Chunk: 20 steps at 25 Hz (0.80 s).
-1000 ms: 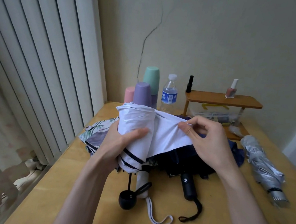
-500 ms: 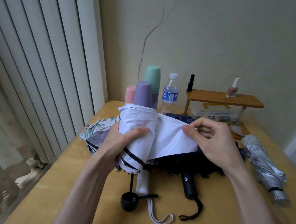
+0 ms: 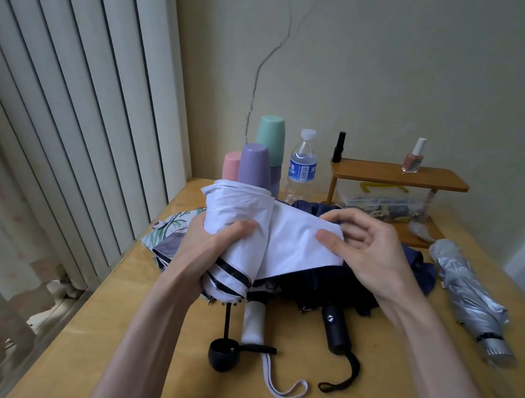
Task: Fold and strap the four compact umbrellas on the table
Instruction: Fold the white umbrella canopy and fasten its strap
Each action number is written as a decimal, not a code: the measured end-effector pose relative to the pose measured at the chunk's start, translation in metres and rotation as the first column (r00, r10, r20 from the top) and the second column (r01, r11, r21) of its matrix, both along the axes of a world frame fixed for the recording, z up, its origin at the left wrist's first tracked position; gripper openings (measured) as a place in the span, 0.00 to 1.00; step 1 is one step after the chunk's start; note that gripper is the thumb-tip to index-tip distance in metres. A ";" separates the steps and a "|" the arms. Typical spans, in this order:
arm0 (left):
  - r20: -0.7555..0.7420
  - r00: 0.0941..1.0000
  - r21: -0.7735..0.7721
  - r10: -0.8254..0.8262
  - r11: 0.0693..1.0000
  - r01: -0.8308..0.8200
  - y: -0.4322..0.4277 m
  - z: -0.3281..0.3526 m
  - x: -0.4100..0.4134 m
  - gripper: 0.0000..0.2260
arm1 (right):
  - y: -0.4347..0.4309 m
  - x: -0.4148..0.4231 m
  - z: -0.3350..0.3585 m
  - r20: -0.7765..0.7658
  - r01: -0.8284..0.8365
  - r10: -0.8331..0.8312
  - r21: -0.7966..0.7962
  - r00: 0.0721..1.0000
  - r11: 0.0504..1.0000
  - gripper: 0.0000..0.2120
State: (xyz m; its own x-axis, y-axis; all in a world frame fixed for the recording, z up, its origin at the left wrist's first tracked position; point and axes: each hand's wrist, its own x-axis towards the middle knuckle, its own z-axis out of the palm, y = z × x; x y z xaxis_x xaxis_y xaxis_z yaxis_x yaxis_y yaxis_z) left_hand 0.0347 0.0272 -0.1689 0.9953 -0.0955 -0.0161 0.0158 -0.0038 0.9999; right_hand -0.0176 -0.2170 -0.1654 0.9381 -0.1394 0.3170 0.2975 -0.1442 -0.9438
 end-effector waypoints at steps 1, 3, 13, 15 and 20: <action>-0.005 1.000 0.002 0.005 1.000 -0.005 0.000 0.000 0.000 0.20 | -0.002 0.001 -0.001 -0.010 0.020 -0.020 -0.011 1.000 1.000 0.11; -0.017 1.000 0.004 0.018 1.000 -0.018 -0.003 0.001 0.000 0.23 | -0.002 0.004 -0.003 -0.003 0.114 -0.114 -0.065 0.993 0.991 0.10; 0.006 0.997 -0.032 0.072 0.997 -0.072 -0.004 -0.001 0.004 0.10 | -0.003 0.004 -0.008 -0.019 0.237 -0.237 0.001 0.971 0.971 0.13; 0.008 0.997 -0.049 0.079 0.996 -0.079 -0.001 -0.001 0.004 0.09 | -0.002 0.003 -0.006 -0.128 0.132 -0.128 0.019 0.983 0.991 0.15; 0.008 0.996 -0.052 0.092 0.994 -0.092 -0.002 -0.004 0.004 0.08 | 0.006 0.007 -0.012 -0.080 0.180 -0.178 0.018 0.981 0.983 0.08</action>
State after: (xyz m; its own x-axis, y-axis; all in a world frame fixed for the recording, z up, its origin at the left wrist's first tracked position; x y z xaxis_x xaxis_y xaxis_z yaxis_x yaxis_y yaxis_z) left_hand 0.0384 0.0248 -0.1732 1.0000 -0.0042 -0.0035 0.0037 0.0483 0.9988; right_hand -0.0111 -0.2109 -0.1770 0.9189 -0.3146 0.2379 0.1941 -0.1642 -0.9671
